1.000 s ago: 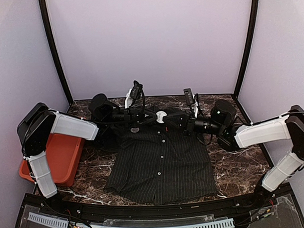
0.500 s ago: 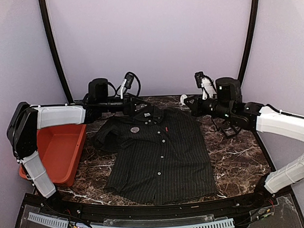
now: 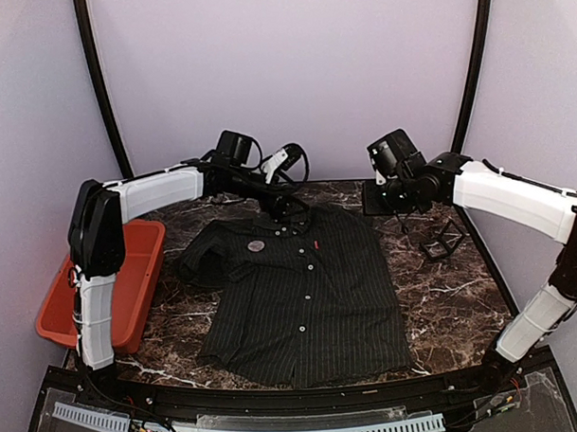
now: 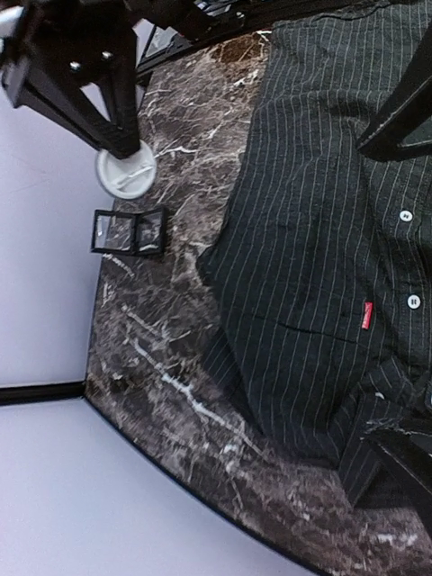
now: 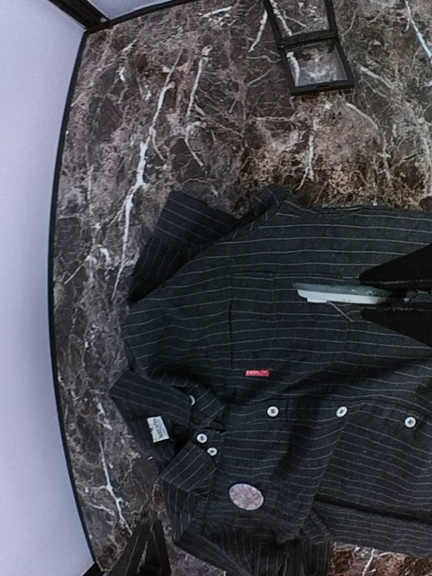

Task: Pin the brooch onto the clothing
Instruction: Hold the clothing with brooches at the center of the board.

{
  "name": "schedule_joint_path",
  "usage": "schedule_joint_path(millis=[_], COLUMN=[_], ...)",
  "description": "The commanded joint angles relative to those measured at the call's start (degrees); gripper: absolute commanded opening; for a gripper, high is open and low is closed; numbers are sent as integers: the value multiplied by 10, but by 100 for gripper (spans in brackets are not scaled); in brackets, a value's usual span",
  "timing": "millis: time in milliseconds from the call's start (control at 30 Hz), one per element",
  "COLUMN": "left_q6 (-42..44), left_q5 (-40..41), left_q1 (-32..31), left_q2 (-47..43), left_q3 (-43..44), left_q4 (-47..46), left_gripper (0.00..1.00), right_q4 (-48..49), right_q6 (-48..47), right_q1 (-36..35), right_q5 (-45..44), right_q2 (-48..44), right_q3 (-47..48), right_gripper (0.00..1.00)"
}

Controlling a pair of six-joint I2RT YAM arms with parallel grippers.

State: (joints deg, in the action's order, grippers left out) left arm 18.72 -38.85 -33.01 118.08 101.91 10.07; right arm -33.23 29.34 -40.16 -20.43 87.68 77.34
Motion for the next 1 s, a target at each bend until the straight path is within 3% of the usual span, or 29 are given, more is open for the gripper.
schedule_joint_path(millis=[0,167,300,433,633,967], left_q6=[45,-43,-188,-273,-290,-285], left_q5=[-54,-95,-97,-93,-87,-112], left_q1=[-13,-14,-14,-15,-26,-30], left_q2=[85,169,228,283,362,387], left_q3=[65,111,139,181,293,299], left_q4=[100,7,-100,-178,-132,-41], left_gripper=[99,99,99,99,97,82], right_q4=[-83,-82,-76,-73,-73,-76], right_q6=[22,26,25,34,41,45], right_q1=[15,22,22,23,22,23], right_q5=[34,66,101,111,119,114], right_q2=[2,-38,-59,-62,-61,-61], right_q3=[20,-19,-37,-52,-64,-55], right_gripper=[0,0,0,0,0,0])
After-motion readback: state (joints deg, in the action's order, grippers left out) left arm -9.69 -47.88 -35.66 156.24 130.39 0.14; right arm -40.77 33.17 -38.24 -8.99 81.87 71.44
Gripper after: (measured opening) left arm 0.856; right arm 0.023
